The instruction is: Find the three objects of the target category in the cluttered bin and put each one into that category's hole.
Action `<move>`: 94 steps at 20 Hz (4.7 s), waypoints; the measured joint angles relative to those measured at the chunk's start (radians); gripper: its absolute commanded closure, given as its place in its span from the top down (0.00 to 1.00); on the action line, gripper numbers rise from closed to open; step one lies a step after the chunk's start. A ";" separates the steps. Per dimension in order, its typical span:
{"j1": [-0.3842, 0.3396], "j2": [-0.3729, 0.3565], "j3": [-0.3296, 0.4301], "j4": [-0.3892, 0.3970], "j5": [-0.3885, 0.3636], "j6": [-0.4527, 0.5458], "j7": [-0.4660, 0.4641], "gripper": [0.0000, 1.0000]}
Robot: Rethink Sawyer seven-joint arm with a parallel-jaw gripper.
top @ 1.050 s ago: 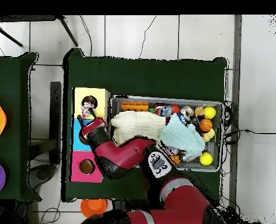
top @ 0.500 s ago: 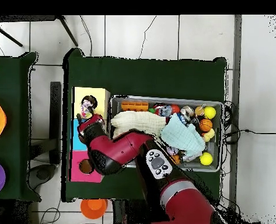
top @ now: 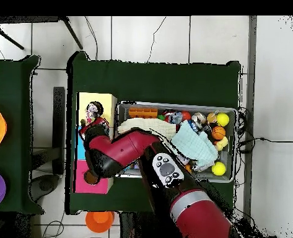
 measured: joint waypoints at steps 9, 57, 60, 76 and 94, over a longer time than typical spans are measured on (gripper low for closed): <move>0.075 -0.014 -0.050 -0.069 0.006 0.080 0.000 1.00; 0.496 0.290 -0.843 -0.486 0.274 0.139 0.025 1.00; 0.447 0.261 -0.786 -0.455 0.274 0.164 0.025 1.00; 0.356 0.116 -0.595 -0.326 0.273 0.197 0.025 1.00; 0.391 0.028 -0.546 -0.312 0.223 0.494 0.025 1.00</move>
